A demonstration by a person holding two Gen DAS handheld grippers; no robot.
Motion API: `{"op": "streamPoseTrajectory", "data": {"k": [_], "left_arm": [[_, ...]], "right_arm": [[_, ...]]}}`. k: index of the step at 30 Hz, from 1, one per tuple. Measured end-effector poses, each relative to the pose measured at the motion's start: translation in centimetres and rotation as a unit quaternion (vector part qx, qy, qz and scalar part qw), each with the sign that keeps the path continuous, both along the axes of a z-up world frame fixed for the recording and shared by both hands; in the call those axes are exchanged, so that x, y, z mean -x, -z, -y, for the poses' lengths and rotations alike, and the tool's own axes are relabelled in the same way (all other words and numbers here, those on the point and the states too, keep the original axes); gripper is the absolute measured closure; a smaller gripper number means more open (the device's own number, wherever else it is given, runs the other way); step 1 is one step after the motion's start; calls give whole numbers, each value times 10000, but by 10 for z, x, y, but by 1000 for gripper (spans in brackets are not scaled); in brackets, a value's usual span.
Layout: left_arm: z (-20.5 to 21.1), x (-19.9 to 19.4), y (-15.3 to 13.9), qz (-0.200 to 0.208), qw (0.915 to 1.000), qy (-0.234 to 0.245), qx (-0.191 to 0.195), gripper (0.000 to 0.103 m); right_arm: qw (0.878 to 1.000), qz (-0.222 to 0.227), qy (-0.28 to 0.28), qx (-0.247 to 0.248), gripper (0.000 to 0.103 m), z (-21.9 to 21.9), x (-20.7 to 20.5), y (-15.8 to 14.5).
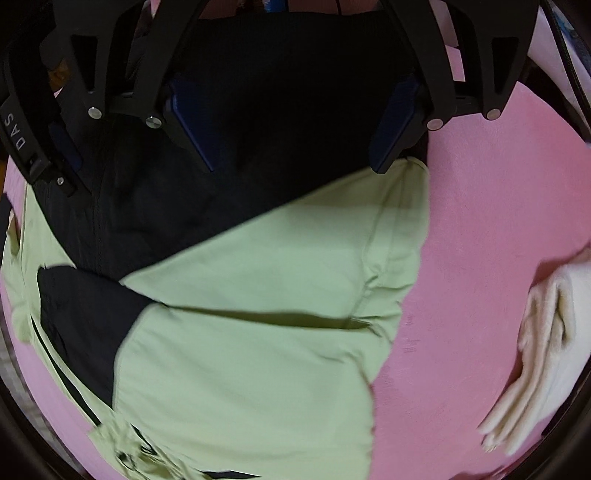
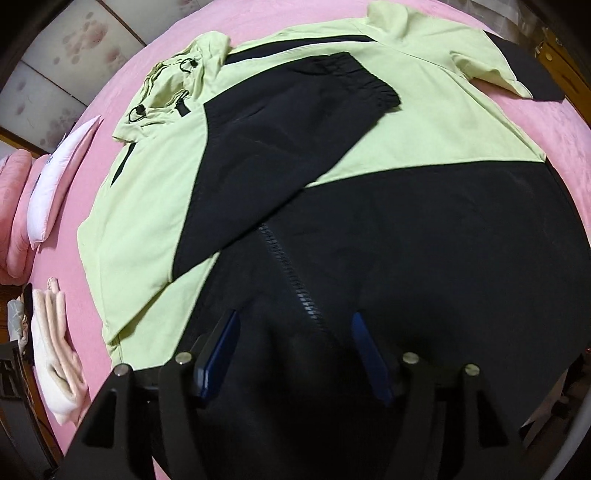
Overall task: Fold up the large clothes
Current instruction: 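Grasp the other black sleeve cuff with the right tool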
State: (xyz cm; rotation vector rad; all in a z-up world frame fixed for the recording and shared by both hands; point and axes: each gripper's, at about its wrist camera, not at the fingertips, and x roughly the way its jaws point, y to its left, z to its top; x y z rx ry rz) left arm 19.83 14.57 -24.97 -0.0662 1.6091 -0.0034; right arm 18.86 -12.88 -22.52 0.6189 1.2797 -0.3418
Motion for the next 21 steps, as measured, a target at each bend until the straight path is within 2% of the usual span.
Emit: {"op": "streamPoseTrajectory", "data": {"k": [4, 8, 14, 19, 21], "left_arm": [[36, 5, -8, 4, 9997, 169, -151, 19], [86, 13, -18, 32, 9995, 212, -242, 17], [195, 28, -31, 57, 9978, 626, -225, 17], [278, 31, -39, 145, 9946, 973, -330, 17], [322, 24, -33, 148, 9936, 1054, -368, 17]], "right_arm": [[9997, -9, 197, -117, 31, 28, 16, -1], [9991, -83, 244, -333, 31, 69, 26, 2], [9974, 67, 531, -488, 31, 164, 48, -7], [9982, 211, 425, -378, 31, 249, 51, -12], [9975, 265, 505, -427, 31, 285, 52, -12]]}}
